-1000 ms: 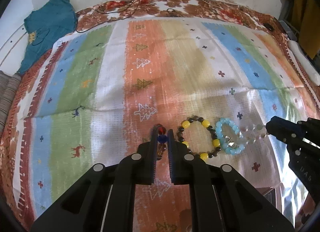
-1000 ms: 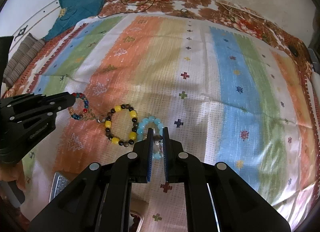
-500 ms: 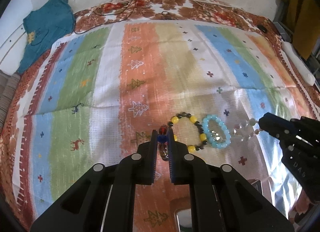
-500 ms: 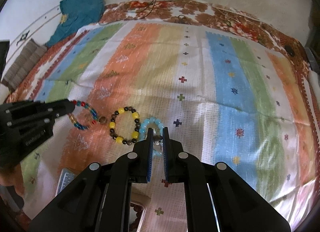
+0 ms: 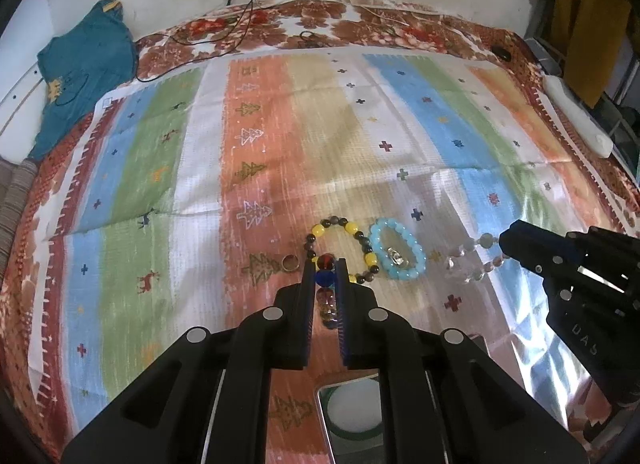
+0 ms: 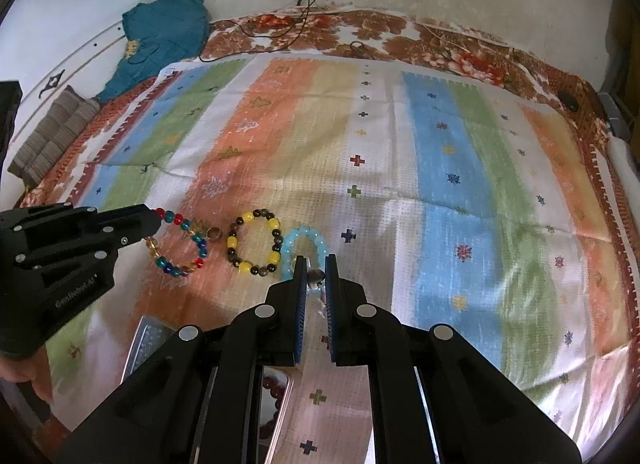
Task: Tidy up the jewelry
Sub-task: 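Lift the multicolour bracelet with left gripper while right gripper lifts the clear crystal bracelet, then carry both bracelets over the silver tin and open both grippers to drop them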
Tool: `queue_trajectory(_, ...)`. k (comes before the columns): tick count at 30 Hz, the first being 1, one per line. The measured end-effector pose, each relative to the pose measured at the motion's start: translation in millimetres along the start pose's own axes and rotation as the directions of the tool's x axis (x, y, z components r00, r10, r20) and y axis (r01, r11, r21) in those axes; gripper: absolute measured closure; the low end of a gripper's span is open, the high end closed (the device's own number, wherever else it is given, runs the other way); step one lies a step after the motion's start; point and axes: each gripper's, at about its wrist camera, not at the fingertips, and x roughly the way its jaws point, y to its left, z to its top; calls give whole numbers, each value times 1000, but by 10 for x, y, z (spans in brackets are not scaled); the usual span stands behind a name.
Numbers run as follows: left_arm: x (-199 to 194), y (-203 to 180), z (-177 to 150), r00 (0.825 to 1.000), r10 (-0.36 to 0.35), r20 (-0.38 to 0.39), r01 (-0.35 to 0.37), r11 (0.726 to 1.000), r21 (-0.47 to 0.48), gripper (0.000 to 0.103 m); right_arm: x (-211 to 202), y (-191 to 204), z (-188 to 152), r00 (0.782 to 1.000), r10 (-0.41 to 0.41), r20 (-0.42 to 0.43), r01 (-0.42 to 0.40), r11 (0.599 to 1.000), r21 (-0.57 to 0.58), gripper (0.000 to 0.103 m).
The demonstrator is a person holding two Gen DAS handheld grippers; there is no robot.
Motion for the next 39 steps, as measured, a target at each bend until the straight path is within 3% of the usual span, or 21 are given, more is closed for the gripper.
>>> queue_trajectory(39, -769, -284, -503, 995, -49, 82, 45, 998, 46, 94, -736, 346, -379, 990, 95, 102, -87, 993, -86, 93)
